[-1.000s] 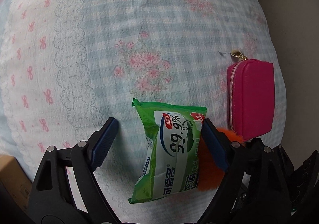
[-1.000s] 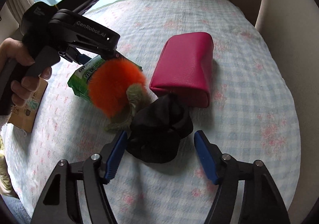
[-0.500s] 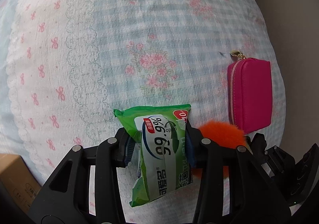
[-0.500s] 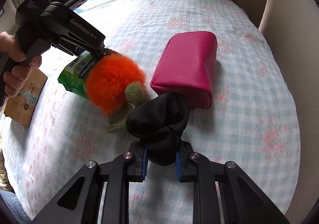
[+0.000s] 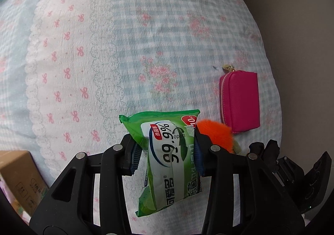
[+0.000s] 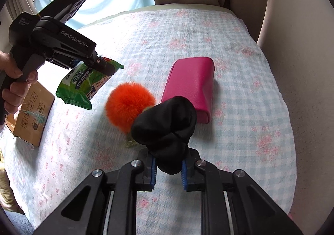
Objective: Organize soft objects
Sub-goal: 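Carry the wipes pack and black cloth with both tools over the box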
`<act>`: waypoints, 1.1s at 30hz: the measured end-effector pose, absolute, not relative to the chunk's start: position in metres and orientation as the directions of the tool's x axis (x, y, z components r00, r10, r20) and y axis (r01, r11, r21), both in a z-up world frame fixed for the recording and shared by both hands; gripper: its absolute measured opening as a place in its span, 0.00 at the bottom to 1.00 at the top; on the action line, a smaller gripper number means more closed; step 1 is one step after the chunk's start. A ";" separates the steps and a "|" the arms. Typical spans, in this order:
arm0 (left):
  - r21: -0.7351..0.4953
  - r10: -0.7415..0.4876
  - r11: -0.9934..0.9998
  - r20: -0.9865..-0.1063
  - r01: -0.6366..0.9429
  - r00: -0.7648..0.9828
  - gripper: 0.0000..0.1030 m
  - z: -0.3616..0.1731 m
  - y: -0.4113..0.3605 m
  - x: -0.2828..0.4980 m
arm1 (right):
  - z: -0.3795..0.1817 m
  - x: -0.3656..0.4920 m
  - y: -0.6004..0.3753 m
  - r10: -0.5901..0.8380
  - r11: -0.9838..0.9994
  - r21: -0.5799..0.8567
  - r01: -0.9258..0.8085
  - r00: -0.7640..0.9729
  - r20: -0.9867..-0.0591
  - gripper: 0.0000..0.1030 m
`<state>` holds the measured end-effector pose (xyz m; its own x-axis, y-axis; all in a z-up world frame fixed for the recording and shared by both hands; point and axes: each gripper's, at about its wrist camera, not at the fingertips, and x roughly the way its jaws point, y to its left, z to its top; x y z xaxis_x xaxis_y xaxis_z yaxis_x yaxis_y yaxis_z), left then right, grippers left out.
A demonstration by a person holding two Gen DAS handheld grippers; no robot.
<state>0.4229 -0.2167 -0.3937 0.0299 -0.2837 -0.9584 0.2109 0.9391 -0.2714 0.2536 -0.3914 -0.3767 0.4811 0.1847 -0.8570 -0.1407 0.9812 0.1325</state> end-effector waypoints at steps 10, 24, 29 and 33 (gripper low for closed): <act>-0.309 -0.335 0.933 -0.933 0.185 0.134 0.36 -0.307 -0.190 0.391 | -0.294 0.233 -0.379 0.151 0.988 0.110 -0.107 0.559 -0.815 0.16; -0.370 -0.397 0.918 -0.865 0.144 0.307 0.36 -0.169 -0.104 0.336 | -0.145 0.203 -0.296 0.144 0.989 0.074 -0.131 0.672 -0.726 0.16; -0.366 -0.384 0.923 -0.852 0.119 0.356 0.36 -0.135 -0.040 0.311 | -0.106 0.196 -0.244 0.163 0.986 0.087 -0.143 0.693 -0.702 0.16; -0.359 -0.367 0.929 -0.850 0.094 0.377 0.36 -0.122 0.017 0.293 | -0.086 0.191 -0.194 0.194 0.980 0.098 -0.175 0.703 -0.684 0.16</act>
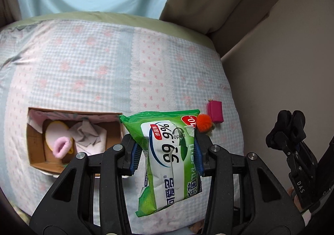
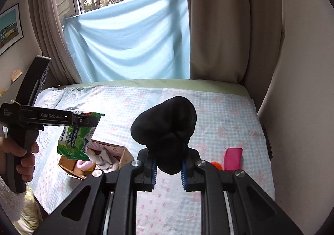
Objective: Organize soft objects
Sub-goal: 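Carry the wipes pack and black cloth with both tools over the box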
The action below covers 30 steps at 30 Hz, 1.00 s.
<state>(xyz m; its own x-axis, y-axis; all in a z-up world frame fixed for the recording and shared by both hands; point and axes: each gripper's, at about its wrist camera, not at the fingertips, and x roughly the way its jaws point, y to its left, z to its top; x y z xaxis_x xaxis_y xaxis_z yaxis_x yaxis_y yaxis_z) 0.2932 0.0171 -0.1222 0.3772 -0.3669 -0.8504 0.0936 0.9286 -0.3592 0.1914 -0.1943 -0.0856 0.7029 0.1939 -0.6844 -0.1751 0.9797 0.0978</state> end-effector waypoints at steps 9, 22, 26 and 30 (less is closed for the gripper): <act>-0.307 -0.307 0.950 -0.878 0.059 0.367 0.36 -0.132 0.138 0.265 | -0.089 0.193 -0.082 0.231 0.972 0.134 -0.194 0.676 -0.699 0.16; -0.276 -0.278 0.960 -0.924 0.046 0.262 0.36 -0.219 0.246 0.270 | -0.177 0.225 0.026 0.237 0.971 0.185 -0.150 0.527 -0.816 0.16; -0.262 -0.274 0.962 -0.933 0.081 0.232 0.36 -0.251 0.249 0.279 | -0.216 0.243 0.044 0.236 0.972 0.201 -0.124 0.441 -0.866 0.16; -0.241 -0.262 0.962 -0.948 0.130 0.179 0.36 -0.287 0.243 0.286 | -0.254 0.261 0.055 0.226 0.974 0.199 -0.113 0.356 -0.907 0.16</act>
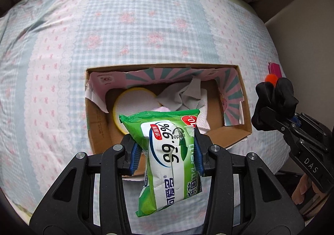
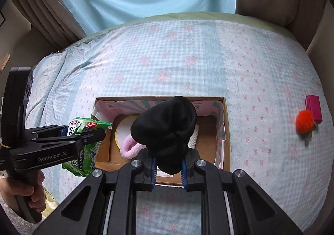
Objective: Organize soft objects
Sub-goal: 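Carry the wipes pack and black cloth with both tools over the box, then open both tools to drop the wipes pack and black cloth into the box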
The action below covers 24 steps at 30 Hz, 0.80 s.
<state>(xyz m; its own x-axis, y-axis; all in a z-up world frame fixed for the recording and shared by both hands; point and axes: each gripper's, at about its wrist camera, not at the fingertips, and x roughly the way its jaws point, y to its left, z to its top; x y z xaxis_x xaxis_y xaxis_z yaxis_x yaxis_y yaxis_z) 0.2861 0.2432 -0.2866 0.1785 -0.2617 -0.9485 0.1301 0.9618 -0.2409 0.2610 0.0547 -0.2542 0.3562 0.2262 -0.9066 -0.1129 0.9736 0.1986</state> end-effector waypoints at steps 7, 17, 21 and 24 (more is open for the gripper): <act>-0.231 -0.257 0.952 -0.959 0.199 0.118 0.36 -0.327 0.234 0.302 | -0.302 0.280 0.065 0.220 0.975 0.201 -0.097 0.245 -0.944 0.16; -0.199 -0.234 0.943 -0.966 0.265 0.107 0.95 -0.339 0.221 0.320 | -0.329 0.305 0.056 0.266 0.963 0.268 -0.007 0.168 -0.949 0.46; -0.200 -0.230 0.945 -0.969 0.259 0.092 1.00 -0.344 0.227 0.313 | -0.333 0.307 0.041 0.283 0.951 0.301 0.068 0.199 -0.938 0.99; -0.183 -0.212 0.948 -0.973 0.259 0.090 1.00 -0.346 0.229 0.306 | -0.334 0.306 0.035 0.282 0.948 0.305 0.093 0.208 -0.937 0.99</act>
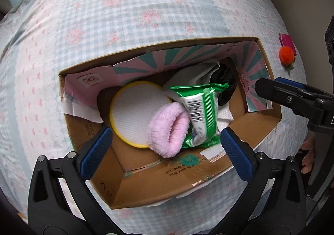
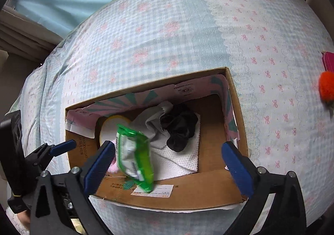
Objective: Organize soft objects
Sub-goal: 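Open both tools to drop the wipes pack and black cloth into the box, then move both tools toward the orange pompom and magenta pouch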
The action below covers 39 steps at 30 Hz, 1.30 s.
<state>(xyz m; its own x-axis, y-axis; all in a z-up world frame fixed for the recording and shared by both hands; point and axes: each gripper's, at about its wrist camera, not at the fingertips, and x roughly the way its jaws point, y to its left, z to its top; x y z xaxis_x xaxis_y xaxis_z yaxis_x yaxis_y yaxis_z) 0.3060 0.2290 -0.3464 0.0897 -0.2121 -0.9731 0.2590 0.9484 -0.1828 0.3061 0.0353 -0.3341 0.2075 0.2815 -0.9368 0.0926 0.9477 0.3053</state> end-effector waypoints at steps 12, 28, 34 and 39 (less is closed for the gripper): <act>-0.144 -0.184 0.956 -0.973 0.256 0.139 1.00 -0.322 0.231 0.287 | -0.309 0.291 0.034 0.281 0.954 0.298 0.036 0.246 -0.928 0.99; -0.068 -0.151 0.975 -0.901 0.211 0.406 1.00 -0.183 0.232 0.228 | -0.153 0.223 0.018 0.172 0.983 0.177 -0.041 0.521 -0.836 0.99; -0.040 -0.134 0.981 -0.851 0.192 0.507 1.00 -0.137 0.223 0.190 | -0.100 0.178 0.001 0.095 0.995 0.098 -0.031 0.630 -0.771 0.99; -0.053 -0.163 0.975 -0.826 0.214 0.540 1.00 -0.115 0.202 0.166 | -0.082 0.143 -0.017 0.054 0.997 0.076 0.002 0.674 -0.736 0.99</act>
<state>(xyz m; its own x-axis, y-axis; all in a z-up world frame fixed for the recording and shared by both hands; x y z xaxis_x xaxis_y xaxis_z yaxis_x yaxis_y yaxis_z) 0.1661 0.2018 -0.1151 0.5402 -0.1630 -0.8256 0.2139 0.9754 -0.0527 0.1434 -0.0168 -0.0820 0.6743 0.0545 -0.7365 0.0021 0.9971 0.0757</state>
